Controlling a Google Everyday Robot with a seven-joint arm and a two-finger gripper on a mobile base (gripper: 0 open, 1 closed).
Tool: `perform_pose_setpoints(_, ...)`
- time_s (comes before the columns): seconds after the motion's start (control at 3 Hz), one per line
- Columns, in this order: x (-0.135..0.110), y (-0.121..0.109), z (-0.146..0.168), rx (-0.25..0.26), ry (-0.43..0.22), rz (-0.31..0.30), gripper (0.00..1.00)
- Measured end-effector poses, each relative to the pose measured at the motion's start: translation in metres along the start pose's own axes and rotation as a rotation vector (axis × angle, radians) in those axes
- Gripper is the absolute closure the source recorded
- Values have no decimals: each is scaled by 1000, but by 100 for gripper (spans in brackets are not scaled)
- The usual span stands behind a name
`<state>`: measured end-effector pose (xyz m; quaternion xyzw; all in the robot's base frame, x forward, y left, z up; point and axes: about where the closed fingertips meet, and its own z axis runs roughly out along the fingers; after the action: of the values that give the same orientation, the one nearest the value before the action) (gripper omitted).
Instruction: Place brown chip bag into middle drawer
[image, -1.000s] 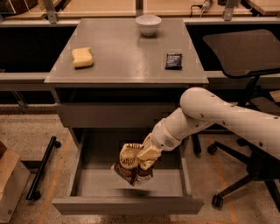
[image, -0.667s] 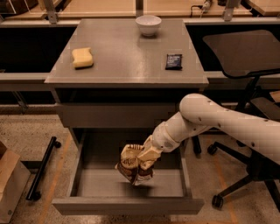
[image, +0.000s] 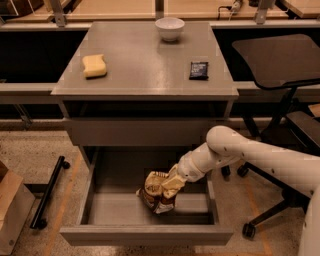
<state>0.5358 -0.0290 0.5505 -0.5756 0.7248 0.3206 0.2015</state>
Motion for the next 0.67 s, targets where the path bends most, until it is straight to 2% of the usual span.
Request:
perform_pose_setpoints(0.33, 26, -11, 26, -23, -18, 60, 38)
perform_pose_setpoints(0.67, 40, -7, 39, -45, -37, 94, 15)
